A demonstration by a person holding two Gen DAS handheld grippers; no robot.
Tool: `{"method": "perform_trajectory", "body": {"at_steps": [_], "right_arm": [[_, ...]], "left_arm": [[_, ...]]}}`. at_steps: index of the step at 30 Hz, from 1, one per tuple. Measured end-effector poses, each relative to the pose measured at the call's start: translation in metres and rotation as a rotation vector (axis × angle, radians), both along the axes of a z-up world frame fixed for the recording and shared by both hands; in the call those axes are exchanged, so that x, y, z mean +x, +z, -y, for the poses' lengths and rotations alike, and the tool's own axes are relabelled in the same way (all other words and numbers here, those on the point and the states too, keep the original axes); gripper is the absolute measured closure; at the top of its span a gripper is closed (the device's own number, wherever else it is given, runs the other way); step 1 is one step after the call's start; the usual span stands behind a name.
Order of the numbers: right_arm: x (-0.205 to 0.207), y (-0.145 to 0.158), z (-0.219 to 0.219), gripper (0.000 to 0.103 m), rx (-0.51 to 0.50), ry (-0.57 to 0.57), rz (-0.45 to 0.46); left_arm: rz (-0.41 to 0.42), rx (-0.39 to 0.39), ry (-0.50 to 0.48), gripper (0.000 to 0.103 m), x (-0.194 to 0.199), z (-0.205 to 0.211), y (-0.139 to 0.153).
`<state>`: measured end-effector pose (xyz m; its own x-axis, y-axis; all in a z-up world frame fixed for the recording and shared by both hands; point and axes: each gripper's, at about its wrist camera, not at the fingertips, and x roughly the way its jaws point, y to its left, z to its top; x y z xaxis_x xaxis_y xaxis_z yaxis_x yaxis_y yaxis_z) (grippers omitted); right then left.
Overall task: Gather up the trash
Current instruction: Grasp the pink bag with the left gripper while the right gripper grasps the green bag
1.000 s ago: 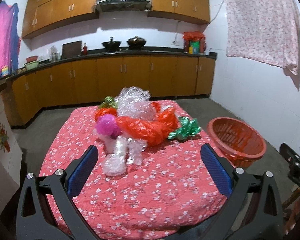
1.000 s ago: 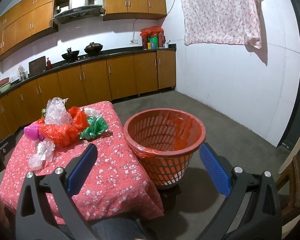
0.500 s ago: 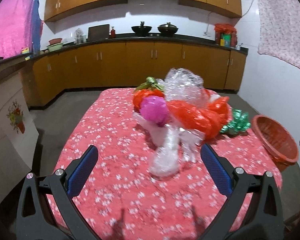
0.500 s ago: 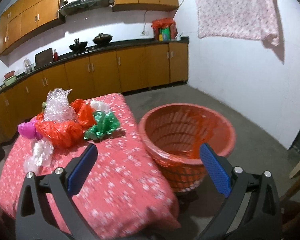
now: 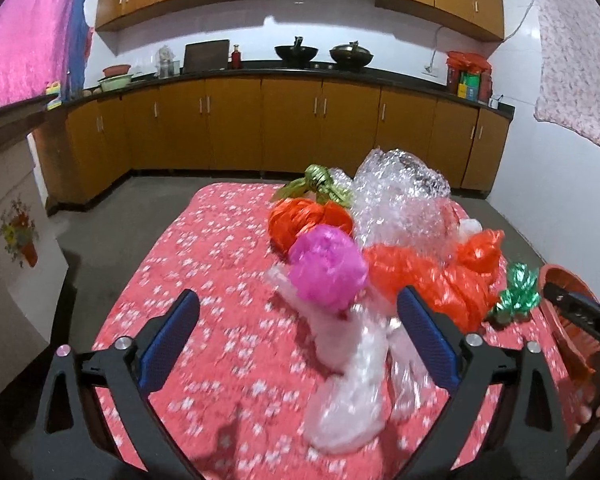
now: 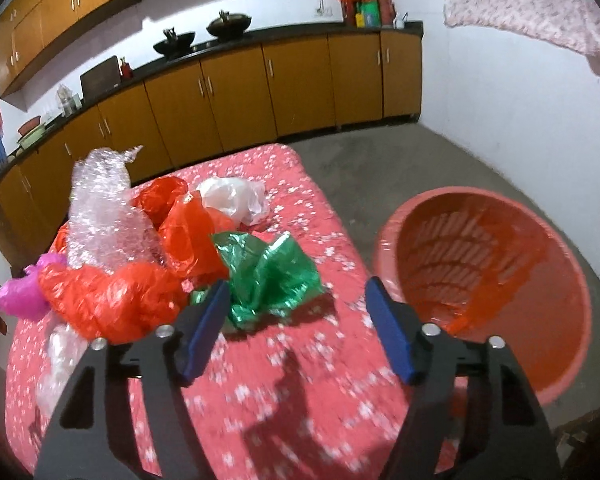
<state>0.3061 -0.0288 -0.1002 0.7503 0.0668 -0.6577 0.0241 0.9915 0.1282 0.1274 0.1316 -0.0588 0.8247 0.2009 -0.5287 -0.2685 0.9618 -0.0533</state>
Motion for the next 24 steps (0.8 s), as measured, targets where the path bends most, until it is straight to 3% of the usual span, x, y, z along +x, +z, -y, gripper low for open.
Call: {"method": "perform_trajectory", "body": {"at_steps": [3, 10, 13, 20, 24], "right_arm": [[0.018, -0.006, -0.009, 0.038, -0.014, 0.012, -0.013], [0.048, -0.019, -0.013, 0.044, -0.002, 0.023, -0.064], [0.053, -0.026, -0.016, 0.052, 0.016, 0.060, -0.095], [0.052, -0.033, -0.023, 0.087, 0.024, 0.115, -0.103], [0.045, -0.027, -0.022, 0.093, 0.039, 0.126, -0.094]], "left_arm": [[-0.013, 0.019, -0.008, 0.017, 0.015, 0.002, -0.004], [-0.040, -0.019, -0.006, 0.035, 0.033, -0.004, -0.012], [-0.053, -0.028, -0.018, 0.043, 0.036, -0.008, -0.014], [-0.070, -0.052, -0.055, 0.072, 0.039, -0.013, -0.017], [-0.053, -0.047, -0.086, 0.080, 0.033, -0.011, -0.010]]}}
